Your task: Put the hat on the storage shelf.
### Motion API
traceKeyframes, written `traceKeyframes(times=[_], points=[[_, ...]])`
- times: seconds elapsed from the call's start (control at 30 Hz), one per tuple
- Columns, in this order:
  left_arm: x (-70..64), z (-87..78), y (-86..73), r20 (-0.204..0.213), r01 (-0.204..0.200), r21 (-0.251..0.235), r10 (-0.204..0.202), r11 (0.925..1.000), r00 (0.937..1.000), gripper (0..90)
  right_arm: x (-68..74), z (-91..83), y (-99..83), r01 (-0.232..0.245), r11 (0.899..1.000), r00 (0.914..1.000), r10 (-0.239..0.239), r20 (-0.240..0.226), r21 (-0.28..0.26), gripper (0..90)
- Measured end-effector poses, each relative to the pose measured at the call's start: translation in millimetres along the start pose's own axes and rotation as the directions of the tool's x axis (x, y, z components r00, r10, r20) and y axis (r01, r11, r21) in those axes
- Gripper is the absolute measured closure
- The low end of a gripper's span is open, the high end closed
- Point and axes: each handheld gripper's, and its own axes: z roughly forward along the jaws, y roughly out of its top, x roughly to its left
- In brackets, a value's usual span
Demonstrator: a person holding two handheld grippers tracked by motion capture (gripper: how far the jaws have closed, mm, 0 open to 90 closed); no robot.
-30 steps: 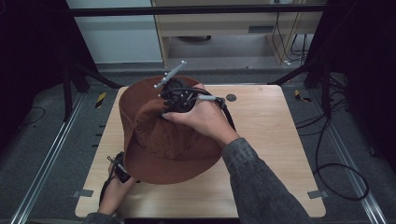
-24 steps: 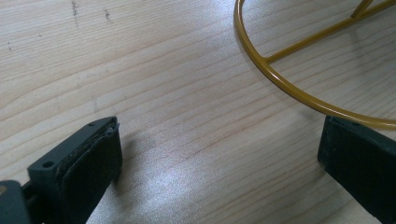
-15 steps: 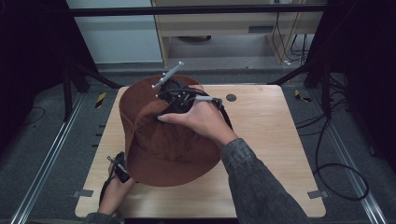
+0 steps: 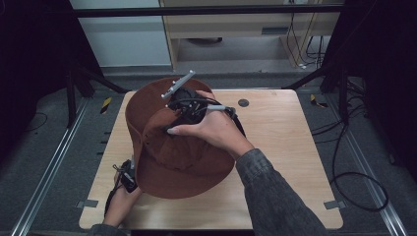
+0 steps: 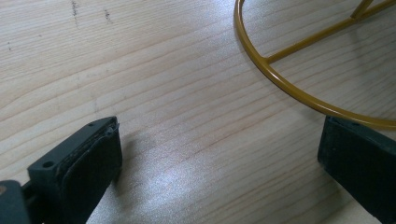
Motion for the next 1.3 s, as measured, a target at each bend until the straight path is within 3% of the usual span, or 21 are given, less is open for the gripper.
traceKeyframes(times=[0.3,0.67,0.97,1.3], points=[[0.1,-0.1,0.0,0.002,0.0,0.0,0.0,1.0,1.0,0.0,0.0,2.0,-8.9,-0.01,1.0,0.9999,0.01,-0.008,0.003,9.8],[0.4,-0.1,-0.2,0.003,-0.003,-0.001,0.003,1.0,1.0,0.0,3.9,-12.5,-15.1,-0.001,0.999,0.9999,0.001,-0.016,-0.034,7.8],[2.6,-0.3,-0.7,0.01,-0.012,-0.003,0.012,0.9999,0.9999,0.0,-1.7,-32.5,-28.4,-0.01,0.997,0.9999,0.01,0.0,-0.078,5.7],[3.1,-0.6,-1.1,0.007,-0.008,-0.005,0.008,1.0,0.9999,0.0,-18.0,-68.6,-58.5,-0.048,0.988,0.9974,0.056,0.047,-0.149,5.9]])
